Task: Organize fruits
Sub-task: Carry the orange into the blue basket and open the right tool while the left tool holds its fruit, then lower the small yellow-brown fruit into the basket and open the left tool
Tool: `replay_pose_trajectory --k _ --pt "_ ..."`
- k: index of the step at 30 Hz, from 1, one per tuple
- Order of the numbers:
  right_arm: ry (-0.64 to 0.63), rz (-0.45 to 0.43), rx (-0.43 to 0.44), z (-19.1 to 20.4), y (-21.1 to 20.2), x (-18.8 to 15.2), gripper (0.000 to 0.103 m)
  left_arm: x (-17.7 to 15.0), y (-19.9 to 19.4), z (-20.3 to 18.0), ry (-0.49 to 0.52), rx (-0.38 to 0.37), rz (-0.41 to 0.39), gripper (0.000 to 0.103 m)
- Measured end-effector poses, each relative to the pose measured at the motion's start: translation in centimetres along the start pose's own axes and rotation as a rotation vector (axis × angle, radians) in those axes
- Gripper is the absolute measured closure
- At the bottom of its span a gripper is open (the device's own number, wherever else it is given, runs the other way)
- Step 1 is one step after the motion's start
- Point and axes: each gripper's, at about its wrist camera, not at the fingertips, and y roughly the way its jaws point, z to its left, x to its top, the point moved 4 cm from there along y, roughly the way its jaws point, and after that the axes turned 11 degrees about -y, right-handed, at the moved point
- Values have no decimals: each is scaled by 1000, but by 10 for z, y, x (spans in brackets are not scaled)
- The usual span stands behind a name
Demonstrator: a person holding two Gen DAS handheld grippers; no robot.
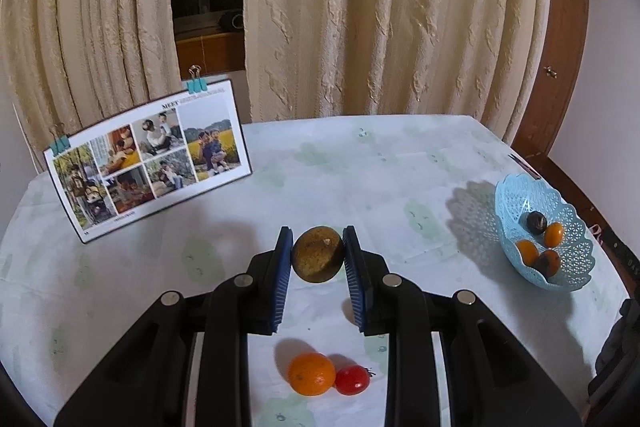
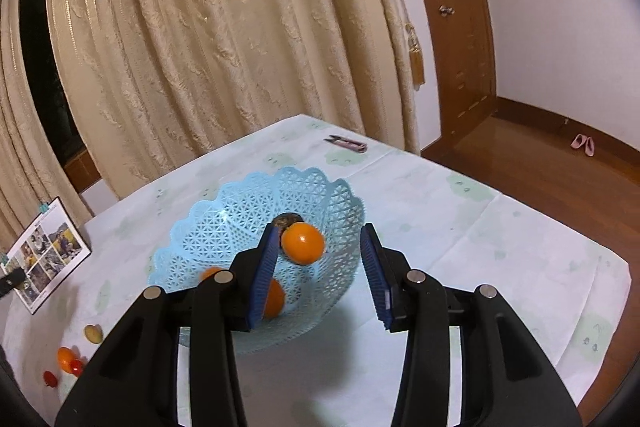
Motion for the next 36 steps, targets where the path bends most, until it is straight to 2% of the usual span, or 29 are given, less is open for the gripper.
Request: replay_pose_trajectory --k 8,11,18,27,30,36 --pt "82 -30 -55 -29 -2 -11 57 7 -9 -18 24 -3 -18 77" --pt "119 -44 -74 -40 -4 -15 45 5 -8 -32 46 -13 -13 77" --pt "177 -47 -95 -58 -2 -26 45 -4 -1 -82 122 -54 8 77" --pt "193 -38 -66 -57 4 -29 44 -14 14 -145 193 -110 36 77" --pt "201 -48 -58 -58 2 -30 39 -19 25 -170 196 -134 54 77" --pt "214 -54 -53 -59 1 -31 39 -34 48 -224 197 -196 99 77"
